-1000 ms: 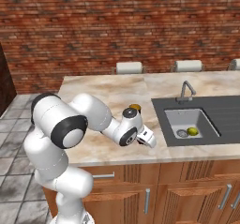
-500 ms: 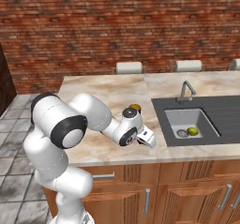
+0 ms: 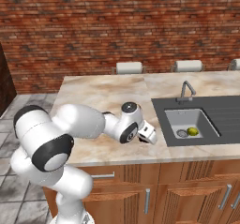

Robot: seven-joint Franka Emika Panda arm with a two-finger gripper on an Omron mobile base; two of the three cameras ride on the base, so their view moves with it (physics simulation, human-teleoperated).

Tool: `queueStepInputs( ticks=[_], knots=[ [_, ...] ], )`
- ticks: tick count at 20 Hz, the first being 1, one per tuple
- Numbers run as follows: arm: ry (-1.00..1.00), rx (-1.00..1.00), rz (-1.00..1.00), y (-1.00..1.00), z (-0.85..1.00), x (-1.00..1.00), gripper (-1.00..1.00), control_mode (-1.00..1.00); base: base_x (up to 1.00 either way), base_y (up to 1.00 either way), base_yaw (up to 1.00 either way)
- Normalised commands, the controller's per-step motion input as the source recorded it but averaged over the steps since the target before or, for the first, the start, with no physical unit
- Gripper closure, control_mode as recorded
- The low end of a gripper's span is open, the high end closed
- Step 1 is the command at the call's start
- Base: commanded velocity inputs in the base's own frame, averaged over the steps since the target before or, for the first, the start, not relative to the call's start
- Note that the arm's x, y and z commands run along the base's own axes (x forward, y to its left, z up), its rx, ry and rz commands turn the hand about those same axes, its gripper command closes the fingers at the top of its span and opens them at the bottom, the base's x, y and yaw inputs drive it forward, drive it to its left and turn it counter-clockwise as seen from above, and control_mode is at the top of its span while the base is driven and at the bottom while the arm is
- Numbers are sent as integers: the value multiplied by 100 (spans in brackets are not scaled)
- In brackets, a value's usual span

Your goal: Clear the mugs and bowl far away from the sink.

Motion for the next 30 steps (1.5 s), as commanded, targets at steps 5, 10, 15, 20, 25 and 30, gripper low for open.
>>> queueStepInputs(
  ticks=[5, 10, 15, 20, 25, 30],
  knots=[
    [1, -3, 0, 7, 56, -25, 100, -100, 0, 0, 0],
    [0, -1, 0, 10, 51, -38, 100, -100, 0, 0, 0],
    [-1, 2, 0, 0, 60, -51, 100, -100, 0, 0, 0],
    [0, 0, -1, 1, 56, -45, 100, -100, 0, 0, 0],
    [-1, 0, -1, 4, 14, -24, 100, -100, 0, 0, 0],
    [0, 0, 0, 0, 0, 0, 100, -100, 0, 0, 0]
  ],
)
